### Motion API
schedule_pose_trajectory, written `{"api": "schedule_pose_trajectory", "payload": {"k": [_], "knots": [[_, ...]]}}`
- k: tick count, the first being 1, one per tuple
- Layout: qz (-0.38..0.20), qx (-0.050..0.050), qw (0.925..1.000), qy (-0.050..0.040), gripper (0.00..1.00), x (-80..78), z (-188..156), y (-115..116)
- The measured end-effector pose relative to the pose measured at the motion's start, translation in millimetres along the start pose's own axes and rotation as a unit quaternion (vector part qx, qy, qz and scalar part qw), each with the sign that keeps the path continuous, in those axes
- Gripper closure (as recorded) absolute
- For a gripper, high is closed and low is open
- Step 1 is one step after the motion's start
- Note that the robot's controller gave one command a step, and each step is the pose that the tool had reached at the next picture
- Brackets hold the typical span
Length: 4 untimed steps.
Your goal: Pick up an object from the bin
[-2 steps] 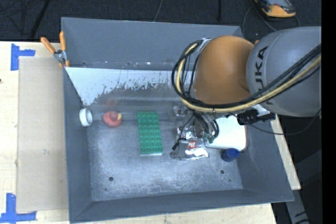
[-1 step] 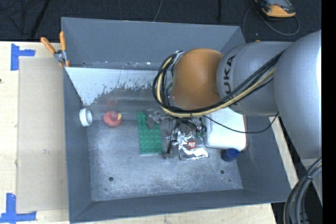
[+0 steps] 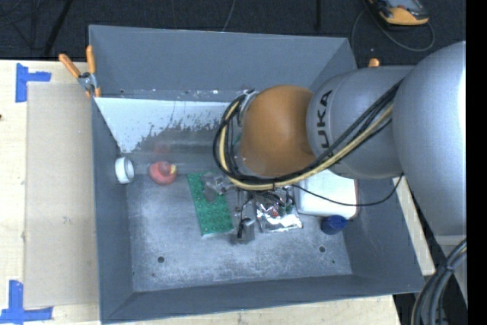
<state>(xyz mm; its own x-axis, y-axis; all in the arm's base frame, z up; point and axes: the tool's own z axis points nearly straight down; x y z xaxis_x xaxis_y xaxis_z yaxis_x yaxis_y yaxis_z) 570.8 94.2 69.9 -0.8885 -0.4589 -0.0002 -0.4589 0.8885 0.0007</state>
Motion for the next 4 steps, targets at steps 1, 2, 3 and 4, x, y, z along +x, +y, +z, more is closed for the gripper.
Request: {"api": "schedule_pose_trajectory", "payload": {"k": [1, 2, 3, 4], "knots": [[-0.065, 0.002, 0.9979, -0.0042, 0.0, -4.2, -116.5, -3.7], [-0.148, -0.001, 0.989, 0.0022, 0.0, -23.7, -7.4, 11.8], [-0.145, -0.001, 0.9894, 0.0006, 1.0, -24.8, -11.4, 10.6], [-0.145, 0.0, 0.9895, -0.0001, 0.0, -24.9, -11.2, 10.5]]}}
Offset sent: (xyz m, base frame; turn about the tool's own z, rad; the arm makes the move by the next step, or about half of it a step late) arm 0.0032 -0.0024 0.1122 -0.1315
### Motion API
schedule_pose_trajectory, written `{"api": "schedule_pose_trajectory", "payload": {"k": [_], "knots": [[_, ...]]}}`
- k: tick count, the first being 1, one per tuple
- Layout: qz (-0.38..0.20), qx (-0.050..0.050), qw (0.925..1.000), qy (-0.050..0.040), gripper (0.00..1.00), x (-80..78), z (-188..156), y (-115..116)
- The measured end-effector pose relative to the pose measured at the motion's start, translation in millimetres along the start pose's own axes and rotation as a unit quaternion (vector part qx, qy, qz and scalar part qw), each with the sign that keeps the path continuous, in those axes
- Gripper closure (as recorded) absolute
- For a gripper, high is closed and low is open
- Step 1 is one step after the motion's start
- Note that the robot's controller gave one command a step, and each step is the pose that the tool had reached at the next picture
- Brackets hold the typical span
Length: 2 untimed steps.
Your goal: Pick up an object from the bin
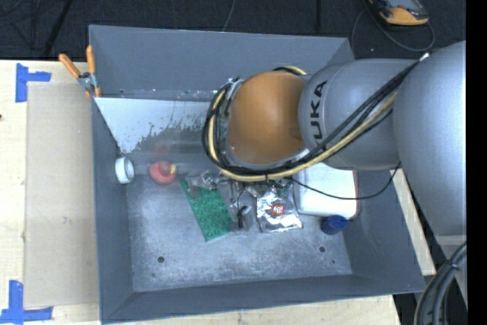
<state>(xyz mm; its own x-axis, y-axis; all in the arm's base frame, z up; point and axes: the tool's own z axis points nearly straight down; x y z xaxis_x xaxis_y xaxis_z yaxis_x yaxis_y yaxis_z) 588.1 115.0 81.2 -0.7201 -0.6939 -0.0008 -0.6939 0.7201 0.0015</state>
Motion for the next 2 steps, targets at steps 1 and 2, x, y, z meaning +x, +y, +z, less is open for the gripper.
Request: {"api": "schedule_pose_trajectory", "payload": {"k": [1, 2], "knots": [[0.0, 0.0, 1.0, -0.0001, 1.0, -0.3, -1.1, -0.1], [-0.368, 0.002, 0.93, -0.0018, 1.0, 21.3, -159.1, 15.0]]}}
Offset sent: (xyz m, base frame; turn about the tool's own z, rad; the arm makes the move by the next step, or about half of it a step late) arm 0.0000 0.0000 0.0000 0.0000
